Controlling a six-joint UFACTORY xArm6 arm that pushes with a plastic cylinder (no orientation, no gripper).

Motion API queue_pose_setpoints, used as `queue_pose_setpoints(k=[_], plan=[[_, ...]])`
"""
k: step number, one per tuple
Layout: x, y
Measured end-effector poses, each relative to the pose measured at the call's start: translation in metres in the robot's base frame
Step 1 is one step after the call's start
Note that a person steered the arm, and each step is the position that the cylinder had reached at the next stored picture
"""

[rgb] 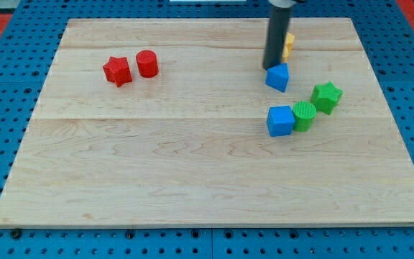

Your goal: Push the blue triangle below the red circle

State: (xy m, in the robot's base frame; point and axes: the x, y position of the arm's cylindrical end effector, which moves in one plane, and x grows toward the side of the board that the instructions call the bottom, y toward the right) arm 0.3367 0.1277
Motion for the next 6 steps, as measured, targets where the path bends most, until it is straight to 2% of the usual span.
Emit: queue_pose_setpoints(k=[1, 3, 4, 5, 6], plan=[[0.030, 0.017], [0.105, 0.007], [0.110, 0.012], [0.095, 0.015], [0.095, 0.044]])
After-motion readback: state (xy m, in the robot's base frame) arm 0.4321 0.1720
